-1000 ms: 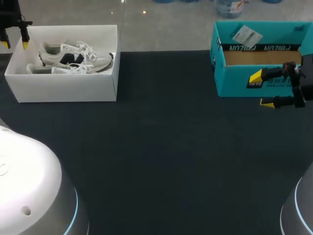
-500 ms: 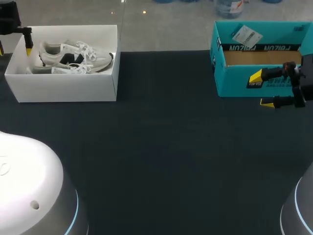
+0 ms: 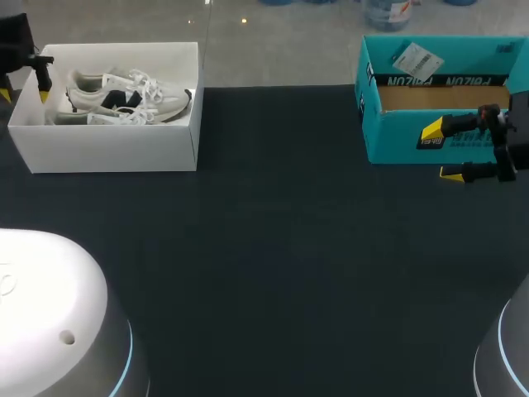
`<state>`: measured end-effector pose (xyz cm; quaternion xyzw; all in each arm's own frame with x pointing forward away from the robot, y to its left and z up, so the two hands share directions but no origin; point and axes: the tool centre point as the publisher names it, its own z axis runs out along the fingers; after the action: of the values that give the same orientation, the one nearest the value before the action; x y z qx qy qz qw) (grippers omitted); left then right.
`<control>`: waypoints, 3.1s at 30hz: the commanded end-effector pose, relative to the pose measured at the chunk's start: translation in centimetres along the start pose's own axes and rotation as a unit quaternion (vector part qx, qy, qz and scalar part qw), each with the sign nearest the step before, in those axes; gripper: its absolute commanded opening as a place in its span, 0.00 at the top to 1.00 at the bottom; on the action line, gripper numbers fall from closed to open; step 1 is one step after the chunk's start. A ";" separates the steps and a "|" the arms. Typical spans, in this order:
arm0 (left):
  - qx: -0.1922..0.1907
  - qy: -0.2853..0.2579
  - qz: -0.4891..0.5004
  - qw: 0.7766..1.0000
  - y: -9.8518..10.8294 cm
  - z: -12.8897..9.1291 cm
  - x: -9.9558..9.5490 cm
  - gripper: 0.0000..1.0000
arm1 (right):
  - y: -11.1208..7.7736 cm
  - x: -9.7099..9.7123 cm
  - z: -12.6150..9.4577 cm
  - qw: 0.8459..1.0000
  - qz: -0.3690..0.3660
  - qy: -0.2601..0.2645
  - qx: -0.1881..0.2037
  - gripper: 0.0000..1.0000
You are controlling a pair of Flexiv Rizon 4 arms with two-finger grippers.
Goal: Take the shoe out of the shoebox, open the shoe tongue, remove and reinsert the insole, then place the shoe into the shoebox
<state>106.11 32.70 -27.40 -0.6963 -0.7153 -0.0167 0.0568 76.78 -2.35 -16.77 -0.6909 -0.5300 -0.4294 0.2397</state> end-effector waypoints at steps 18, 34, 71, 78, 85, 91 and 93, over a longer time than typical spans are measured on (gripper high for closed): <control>-0.015 0.025 0.020 0.999 3.1 4.7 -1.9 0.54 | -0.1 0.1 0.1 1.000 0.001 -0.003 0.000 0.00; 0.000 0.011 0.077 0.997 3.6 8.7 -1.5 0.52 | -0.1 0.1 0.1 1.000 0.001 -0.003 0.000 0.00; -0.010 0.002 0.044 0.999 1.7 1.8 0.5 1.00 | -0.1 0.1 0.1 1.000 0.001 -0.003 0.000 0.00; -0.010 -0.008 0.026 1.000 -0.2 -3.2 1.4 1.00 | -0.1 0.1 0.1 1.000 0.001 -0.003 0.000 0.00; -0.019 -0.008 0.010 1.000 -1.4 -5.6 1.6 1.00 | -0.1 0.1 0.1 1.000 0.001 -0.003 0.000 0.00; -0.031 -0.001 -0.012 0.999 -1.6 -6.0 1.6 1.00 | -0.1 0.1 0.1 1.000 0.001 -0.003 0.000 0.00; -0.031 -0.001 -0.012 0.999 -1.6 -6.0 1.6 1.00 | -0.1 0.1 0.1 1.000 0.001 -0.003 0.000 0.00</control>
<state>105.55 33.63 -21.39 -0.6884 -0.7235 -0.0290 0.0427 76.78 -2.35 -16.77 -0.6909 -0.5300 -0.4294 0.2397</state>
